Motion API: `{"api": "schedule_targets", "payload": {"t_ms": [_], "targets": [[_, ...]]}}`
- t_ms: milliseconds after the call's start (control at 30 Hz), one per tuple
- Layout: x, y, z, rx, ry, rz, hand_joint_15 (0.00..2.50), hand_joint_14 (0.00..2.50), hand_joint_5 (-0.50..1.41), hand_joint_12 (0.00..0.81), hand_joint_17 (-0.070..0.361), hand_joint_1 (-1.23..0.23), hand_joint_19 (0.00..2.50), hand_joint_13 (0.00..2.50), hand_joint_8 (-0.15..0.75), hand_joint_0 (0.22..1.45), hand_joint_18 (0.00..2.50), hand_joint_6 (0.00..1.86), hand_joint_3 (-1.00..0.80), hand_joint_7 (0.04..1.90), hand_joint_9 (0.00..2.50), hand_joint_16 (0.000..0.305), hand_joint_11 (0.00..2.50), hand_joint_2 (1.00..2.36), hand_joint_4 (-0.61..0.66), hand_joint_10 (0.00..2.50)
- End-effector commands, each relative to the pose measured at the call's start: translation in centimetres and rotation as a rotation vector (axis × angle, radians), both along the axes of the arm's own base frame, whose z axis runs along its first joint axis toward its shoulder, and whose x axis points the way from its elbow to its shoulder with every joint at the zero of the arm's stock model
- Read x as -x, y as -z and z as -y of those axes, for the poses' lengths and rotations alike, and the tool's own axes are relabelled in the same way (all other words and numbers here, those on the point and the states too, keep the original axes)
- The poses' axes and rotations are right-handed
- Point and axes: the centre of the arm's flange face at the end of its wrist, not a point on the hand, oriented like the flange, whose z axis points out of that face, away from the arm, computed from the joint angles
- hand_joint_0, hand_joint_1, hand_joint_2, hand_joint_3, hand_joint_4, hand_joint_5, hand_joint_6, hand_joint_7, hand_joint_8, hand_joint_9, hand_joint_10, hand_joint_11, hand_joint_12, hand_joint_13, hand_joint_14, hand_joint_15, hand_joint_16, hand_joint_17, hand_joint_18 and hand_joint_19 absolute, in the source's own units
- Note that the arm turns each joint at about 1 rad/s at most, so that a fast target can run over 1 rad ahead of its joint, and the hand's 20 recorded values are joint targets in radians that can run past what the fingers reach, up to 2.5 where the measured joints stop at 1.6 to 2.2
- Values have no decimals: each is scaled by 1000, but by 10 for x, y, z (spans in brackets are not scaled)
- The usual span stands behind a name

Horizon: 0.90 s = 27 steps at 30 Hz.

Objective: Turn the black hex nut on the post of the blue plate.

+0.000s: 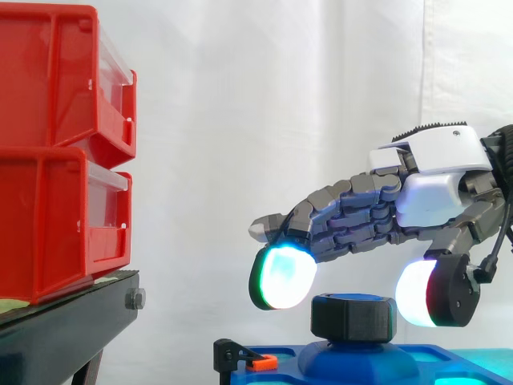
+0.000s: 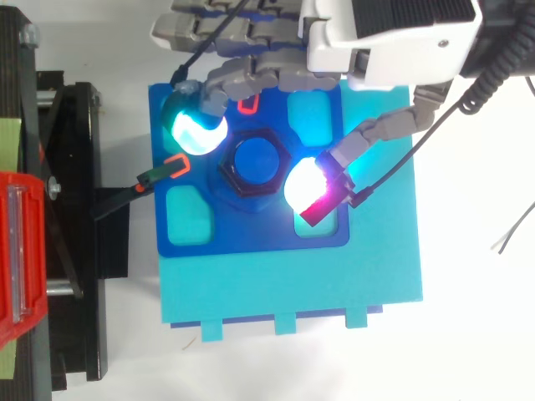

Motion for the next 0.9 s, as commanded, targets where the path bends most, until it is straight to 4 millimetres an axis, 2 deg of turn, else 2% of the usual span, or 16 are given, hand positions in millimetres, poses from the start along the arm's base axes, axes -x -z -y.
{"api": "schedule_targets", "payload": {"t_ms": [0,667,867], "targets": [[0,0,0,0,-5,0,0,0,-281,297,102,-897,0,0,127,427,0,503,-500,788,0,45,0,1000,138,0],[0,1,-1,-1,-17,0,0,0,-278,273,89,-957,0,0,105,517,0,503,-500,826,0,40,0,1000,131,0],[0,-1,-1,-1,-21,2,0,0,-272,261,84,-924,0,0,98,592,0,503,-500,907,0,37,0,1000,151,0]]}}
